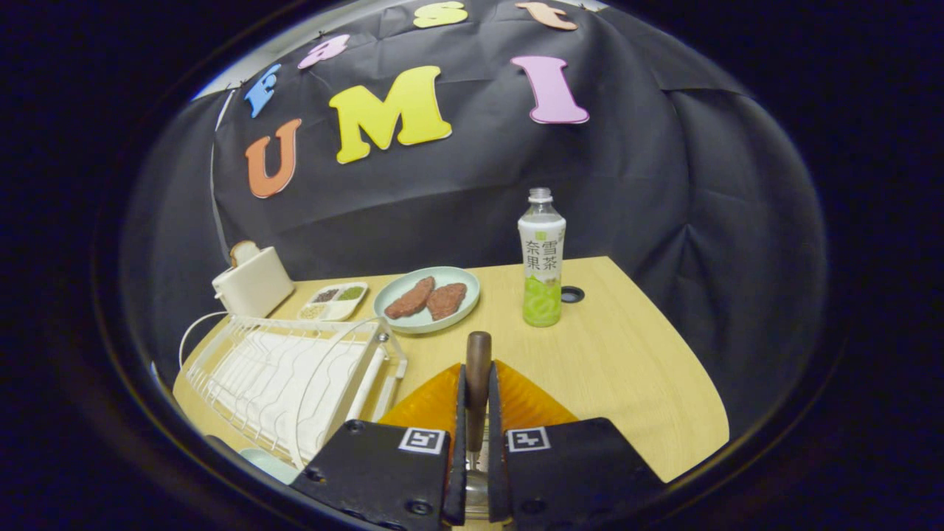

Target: Take the plate from the dish rack, then take the spoon from the basket and place it into the plate.

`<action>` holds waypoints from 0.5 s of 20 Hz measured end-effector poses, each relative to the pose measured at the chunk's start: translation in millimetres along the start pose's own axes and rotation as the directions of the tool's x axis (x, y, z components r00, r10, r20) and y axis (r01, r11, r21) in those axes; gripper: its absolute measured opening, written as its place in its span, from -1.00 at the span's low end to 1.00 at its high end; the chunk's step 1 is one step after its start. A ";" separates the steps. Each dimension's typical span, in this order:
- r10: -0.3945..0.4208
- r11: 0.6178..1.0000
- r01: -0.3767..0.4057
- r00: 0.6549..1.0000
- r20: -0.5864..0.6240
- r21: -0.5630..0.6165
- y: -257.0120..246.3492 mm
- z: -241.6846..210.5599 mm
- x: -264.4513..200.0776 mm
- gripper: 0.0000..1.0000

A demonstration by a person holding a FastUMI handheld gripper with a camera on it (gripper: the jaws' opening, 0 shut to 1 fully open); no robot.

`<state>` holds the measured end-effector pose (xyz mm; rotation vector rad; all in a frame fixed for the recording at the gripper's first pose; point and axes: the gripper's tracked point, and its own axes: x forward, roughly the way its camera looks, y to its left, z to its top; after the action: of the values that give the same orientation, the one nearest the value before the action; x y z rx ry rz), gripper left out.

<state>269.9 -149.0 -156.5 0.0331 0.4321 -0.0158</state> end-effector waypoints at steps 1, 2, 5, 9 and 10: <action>0.002 1.000 -0.002 1.000 0.008 0.002 2.7 0.3 -4.1 -0.70; 0.007 1.000 -0.007 1.000 0.020 0.010 5.1 2.1 -9.5 -0.72; 0.008 0.999 -0.011 0.997 0.077 0.039 10.1 10.8 -29.5 -0.80; -0.013 1.000 0.008 0.986 0.169 0.026 17.2 27.8 -69.6 -0.80; -0.019 1.000 0.016 0.982 0.186 0.017 21.6 31.7 -80.4 -0.80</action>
<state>210.6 -127.9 -93.5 0.0429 0.2447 -0.0395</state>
